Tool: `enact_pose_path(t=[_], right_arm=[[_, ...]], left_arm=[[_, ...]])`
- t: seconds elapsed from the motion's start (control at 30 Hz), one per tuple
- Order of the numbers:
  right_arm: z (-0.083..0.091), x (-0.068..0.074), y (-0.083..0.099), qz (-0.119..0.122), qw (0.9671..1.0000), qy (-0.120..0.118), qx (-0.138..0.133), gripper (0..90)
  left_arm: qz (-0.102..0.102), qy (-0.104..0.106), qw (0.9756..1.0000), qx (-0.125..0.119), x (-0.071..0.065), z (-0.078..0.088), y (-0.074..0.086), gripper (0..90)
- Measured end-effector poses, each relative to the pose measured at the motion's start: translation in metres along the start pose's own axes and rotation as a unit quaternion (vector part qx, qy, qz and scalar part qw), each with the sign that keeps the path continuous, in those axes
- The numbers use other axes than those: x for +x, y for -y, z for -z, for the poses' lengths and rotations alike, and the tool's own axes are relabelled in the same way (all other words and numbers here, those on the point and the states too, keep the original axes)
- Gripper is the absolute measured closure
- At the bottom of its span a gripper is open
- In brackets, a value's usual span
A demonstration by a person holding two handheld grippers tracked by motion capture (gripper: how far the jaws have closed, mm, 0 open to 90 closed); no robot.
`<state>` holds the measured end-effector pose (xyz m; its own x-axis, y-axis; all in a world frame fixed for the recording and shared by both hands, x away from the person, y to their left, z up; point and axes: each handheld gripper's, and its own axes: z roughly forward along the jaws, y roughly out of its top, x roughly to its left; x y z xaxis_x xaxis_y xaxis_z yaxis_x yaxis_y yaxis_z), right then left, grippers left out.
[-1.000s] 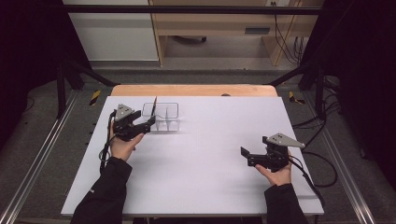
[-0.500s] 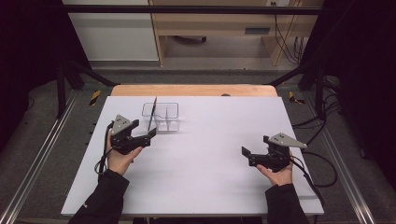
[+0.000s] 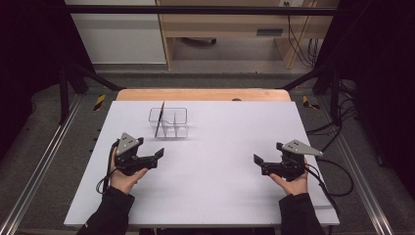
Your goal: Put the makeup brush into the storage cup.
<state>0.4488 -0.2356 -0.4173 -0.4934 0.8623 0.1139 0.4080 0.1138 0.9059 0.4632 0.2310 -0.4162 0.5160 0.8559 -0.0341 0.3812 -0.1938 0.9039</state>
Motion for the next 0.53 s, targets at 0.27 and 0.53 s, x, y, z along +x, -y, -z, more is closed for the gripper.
enact_pose_path(t=[0.27,0.53], right_arm=[[0.0,-0.001,0.002,0.003,1.0,-0.007,0.003,1.9],[-0.001,-0.001,0.003,0.003,0.9999,-0.007,0.007,1.9]], left_arm=[[-0.004,0.008,1.0,0.005,0.002,0.007,0.01,9.3],[-0.002,0.009,0.9999,0.015,0.005,0.012,0.022,8.4]])
